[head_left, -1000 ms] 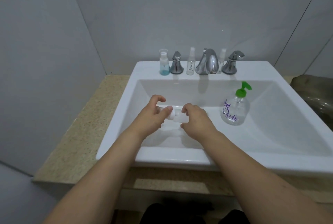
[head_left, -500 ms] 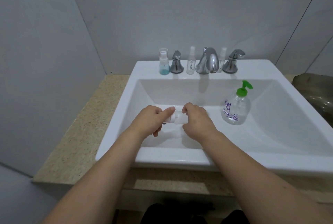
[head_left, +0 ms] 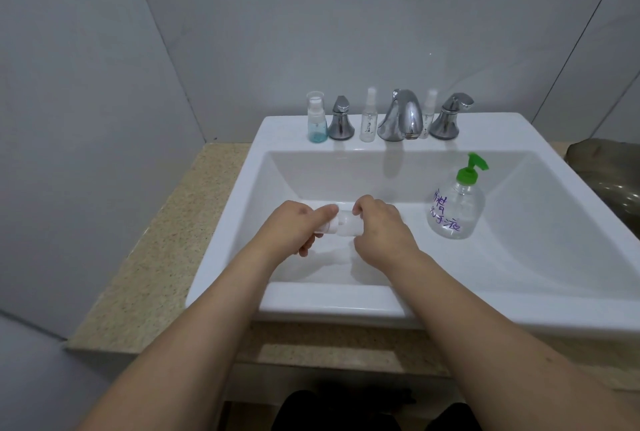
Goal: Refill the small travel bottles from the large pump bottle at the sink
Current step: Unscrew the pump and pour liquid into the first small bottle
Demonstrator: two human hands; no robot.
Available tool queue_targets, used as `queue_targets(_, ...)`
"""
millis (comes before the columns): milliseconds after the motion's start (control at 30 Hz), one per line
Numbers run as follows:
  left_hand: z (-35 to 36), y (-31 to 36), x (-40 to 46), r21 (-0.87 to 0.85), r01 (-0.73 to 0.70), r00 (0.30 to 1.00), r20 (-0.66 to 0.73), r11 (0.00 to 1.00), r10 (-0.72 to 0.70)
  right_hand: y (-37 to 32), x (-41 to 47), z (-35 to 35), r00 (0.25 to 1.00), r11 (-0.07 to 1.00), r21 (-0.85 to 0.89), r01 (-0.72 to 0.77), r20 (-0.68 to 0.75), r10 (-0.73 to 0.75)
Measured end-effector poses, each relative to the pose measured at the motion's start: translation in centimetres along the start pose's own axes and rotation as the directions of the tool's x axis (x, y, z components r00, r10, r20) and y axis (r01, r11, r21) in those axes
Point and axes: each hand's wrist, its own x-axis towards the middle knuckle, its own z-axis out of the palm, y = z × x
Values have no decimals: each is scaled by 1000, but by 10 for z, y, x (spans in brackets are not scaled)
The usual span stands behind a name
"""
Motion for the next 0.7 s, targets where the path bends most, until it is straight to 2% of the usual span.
queue_targets(100, -1, 2, 0, -95, 102, 995, -5, 990, -103, 0, -1, -1, 999, 1000, -27, 2, -36, -3)
queue_targets(200, -5, 4, 2, -209, 169, 982, -47, 963, -183, 3, 1, -3, 993, 997, -6, -80, -91, 79)
queue_targets(367, -3, 2, 1, -266, -60, 994, -102, 962, 33, 5, 3, -4, 982, 983, 125, -136, -112, 150)
queue_targets(467, 0, 0, 4, -289, -114, 991, -107, 951, 86, 4, 3, -2, 984, 969, 205, -137, -89, 157)
queue_targets(533, -1, 4, 6, -345, -153, 985, -129, 926, 114, 3, 5, -2, 990, 975, 198, -101, -72, 118)
queue_targets(600, -2, 9, 10, -375, -194, 974, -181, 906, 133, 1, 8, -1, 993, 979, 187, -78, -73, 93)
queue_targets(700, -9, 21, 24, -318, -273, 929, -333, 908, 163, -4, 18, -1, 984, 961, 272, -53, -149, 96)
